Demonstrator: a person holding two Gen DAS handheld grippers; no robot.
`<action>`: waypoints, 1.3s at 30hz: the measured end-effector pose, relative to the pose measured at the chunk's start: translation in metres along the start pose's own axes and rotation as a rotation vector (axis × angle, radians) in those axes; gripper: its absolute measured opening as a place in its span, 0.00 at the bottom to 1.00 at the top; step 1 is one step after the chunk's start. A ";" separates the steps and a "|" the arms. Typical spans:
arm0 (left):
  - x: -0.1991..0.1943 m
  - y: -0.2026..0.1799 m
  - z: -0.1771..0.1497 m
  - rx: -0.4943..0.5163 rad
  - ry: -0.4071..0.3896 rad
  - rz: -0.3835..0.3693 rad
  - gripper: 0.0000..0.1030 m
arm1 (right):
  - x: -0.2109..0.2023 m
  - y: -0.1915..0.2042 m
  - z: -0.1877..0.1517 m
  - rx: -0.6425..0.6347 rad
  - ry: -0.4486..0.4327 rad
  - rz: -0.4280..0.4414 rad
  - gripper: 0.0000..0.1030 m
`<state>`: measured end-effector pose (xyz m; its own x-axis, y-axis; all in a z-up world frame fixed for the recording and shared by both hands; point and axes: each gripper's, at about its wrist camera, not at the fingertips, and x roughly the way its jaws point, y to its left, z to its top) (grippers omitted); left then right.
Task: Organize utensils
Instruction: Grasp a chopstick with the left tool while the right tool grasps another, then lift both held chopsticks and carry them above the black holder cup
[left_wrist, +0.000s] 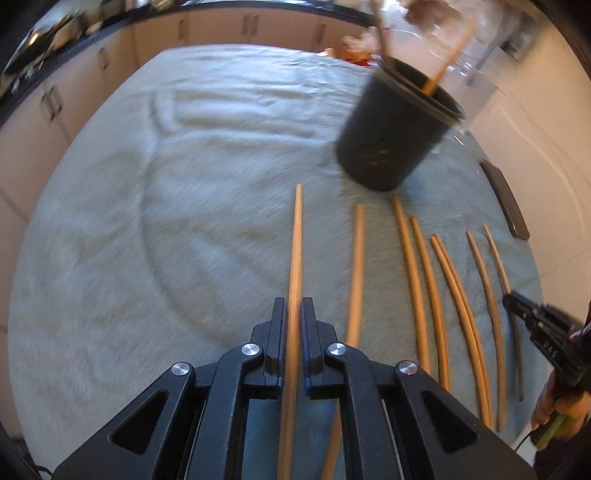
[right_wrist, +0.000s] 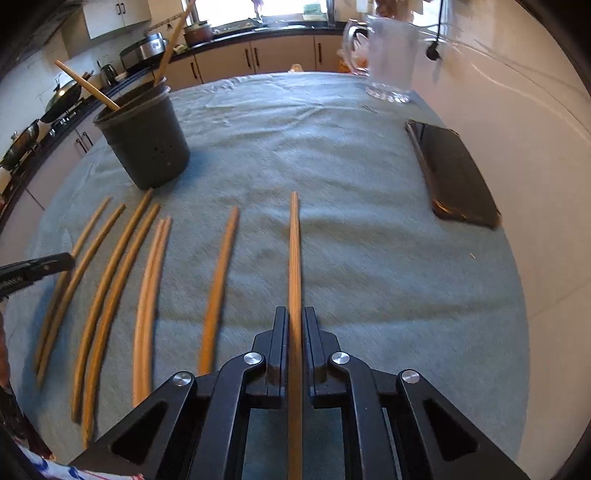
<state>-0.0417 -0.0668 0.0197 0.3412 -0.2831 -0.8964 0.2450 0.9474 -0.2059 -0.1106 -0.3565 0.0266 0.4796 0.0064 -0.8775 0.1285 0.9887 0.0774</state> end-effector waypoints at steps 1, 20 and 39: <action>-0.003 0.003 -0.003 -0.010 0.010 -0.001 0.06 | -0.003 -0.003 -0.004 -0.004 0.011 -0.009 0.07; 0.011 -0.005 0.020 0.069 0.141 0.043 0.07 | 0.014 -0.017 0.030 -0.040 0.200 -0.004 0.11; -0.015 -0.003 0.016 0.123 -0.015 0.058 0.06 | 0.011 0.002 0.053 -0.076 0.115 -0.029 0.06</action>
<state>-0.0333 -0.0682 0.0398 0.3711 -0.2314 -0.8993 0.3333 0.9371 -0.1035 -0.0595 -0.3623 0.0422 0.3734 -0.0100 -0.9276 0.0728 0.9972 0.0186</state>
